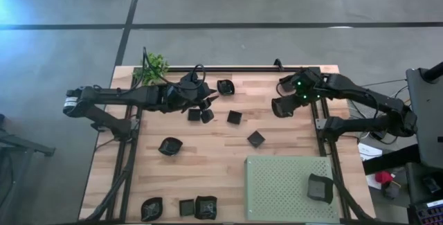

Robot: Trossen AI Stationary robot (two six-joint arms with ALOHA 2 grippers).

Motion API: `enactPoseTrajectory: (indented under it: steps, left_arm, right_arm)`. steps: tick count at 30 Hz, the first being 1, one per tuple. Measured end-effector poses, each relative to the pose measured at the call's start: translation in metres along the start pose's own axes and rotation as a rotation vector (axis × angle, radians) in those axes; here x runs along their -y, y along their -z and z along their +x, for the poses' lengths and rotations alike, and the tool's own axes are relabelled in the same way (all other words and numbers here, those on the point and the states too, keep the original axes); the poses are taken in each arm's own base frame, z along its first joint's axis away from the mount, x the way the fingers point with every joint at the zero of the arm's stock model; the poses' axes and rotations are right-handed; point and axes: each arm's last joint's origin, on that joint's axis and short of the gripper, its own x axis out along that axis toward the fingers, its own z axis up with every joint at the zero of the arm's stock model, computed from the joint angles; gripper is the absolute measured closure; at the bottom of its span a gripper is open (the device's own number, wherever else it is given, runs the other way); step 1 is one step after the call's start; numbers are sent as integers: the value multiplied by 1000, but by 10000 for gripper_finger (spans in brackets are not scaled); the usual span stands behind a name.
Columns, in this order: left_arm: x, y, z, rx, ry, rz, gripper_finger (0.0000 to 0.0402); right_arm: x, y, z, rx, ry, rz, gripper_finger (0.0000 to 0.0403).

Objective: Pick & Place Mini shaped plates
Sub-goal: Put the leaf-shaped plate on the shelf

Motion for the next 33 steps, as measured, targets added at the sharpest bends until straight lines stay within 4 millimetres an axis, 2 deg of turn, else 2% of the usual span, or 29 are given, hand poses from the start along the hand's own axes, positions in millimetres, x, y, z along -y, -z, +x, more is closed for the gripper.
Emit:
enactPoseTrajectory:
  steps: [7,15,22,29,33]
  left_arm:
    - [0,0,0,0,0,0,309]
    - [0,0,0,0,0,3,309]
    - [0,0,0,0,0,4,309]
    - [0,0,0,-1,1,7,309]
    - [0,1,0,-5,0,9,309]
  right_arm:
    - [-23,4,-34,18,-96,-151,394]
    - [-56,32,-59,-54,-285,-389,394]
    - [-81,64,-64,-188,-354,-438,395]
    - [-101,95,-54,-328,-320,-475,395]
    - [-115,111,-52,-377,-365,-508,395]
